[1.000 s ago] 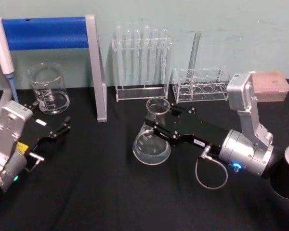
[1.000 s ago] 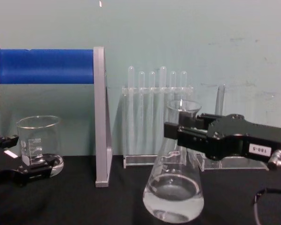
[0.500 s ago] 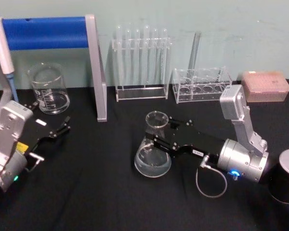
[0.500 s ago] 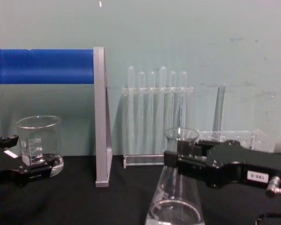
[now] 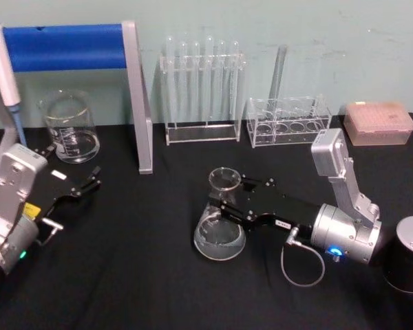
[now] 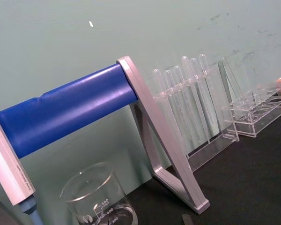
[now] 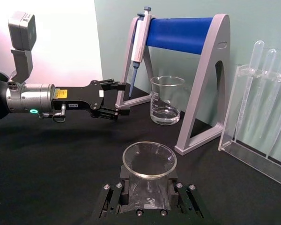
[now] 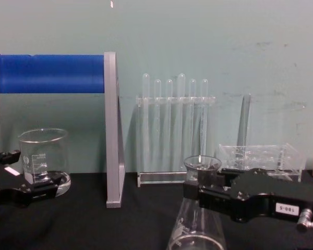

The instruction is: Grasp the erlenmeyer flask with one hand, shake it three times, then place it back.

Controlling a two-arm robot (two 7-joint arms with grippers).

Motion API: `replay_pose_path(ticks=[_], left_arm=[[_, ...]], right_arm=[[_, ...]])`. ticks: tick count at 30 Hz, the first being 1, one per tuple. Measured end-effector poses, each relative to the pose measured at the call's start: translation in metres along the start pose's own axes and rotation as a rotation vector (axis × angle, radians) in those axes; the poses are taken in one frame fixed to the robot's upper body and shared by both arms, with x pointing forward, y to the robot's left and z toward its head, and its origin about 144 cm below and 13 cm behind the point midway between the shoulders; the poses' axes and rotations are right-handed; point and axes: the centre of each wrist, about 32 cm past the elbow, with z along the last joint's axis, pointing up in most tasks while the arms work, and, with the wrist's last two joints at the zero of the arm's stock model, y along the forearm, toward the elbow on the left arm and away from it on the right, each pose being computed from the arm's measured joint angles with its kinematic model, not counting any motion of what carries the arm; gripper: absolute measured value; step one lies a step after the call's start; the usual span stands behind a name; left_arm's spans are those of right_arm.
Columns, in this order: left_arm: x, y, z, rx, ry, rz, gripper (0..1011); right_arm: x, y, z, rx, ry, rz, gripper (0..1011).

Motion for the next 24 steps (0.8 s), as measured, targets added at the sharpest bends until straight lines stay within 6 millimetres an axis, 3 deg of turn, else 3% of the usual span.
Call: replay_pose_path(ticks=[24], left_arm=[[0.0, 0.0, 0.0, 0.0, 0.0, 0.0, 1001]], right_arm=[[0.0026, 0.0009, -0.001, -0.022, -0.007, 0.016, 453]])
